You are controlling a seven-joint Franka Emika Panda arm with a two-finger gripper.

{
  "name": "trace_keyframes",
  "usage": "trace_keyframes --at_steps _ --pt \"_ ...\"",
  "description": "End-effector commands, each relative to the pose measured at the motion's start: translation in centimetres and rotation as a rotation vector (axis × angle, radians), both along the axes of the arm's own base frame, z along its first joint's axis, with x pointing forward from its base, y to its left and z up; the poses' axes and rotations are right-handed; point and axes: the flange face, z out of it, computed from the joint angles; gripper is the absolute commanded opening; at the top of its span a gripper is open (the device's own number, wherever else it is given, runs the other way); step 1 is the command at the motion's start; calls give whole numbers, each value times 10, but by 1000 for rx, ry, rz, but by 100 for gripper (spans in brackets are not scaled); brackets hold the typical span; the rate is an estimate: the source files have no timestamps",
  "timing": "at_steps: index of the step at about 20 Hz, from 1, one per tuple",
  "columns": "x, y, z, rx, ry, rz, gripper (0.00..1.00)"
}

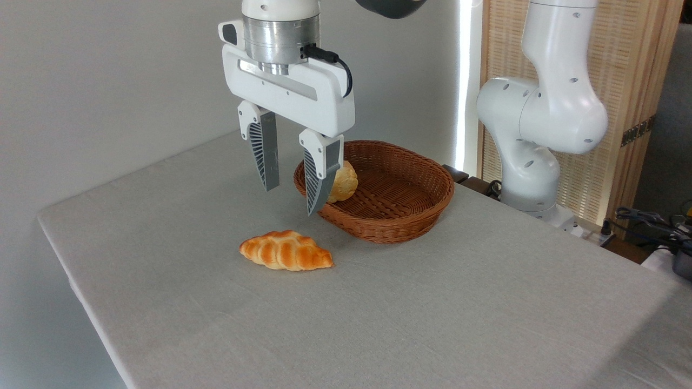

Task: Put bread into the basket
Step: 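Move the open gripper away from the basket toward the croissant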

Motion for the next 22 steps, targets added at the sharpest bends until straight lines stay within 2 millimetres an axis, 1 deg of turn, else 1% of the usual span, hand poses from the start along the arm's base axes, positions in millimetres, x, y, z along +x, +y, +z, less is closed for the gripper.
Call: trace_keyframes --at_steps 1,9,13,16,18,21,22 --pt "0 0 4 -12 2 -20 100" --pt "-2 0 4 -12 3 -26 100" --pt "-2 -1 1 0 -6 -146 100" --pt "-3 -8 -4 14 -13 -277 100" --pt "-3 -13 -13 24 -19 -403 100" --pt "0 -29 -26 33 -17 -628 100" --pt "-1 -36 -33 31 -5 -670 100"
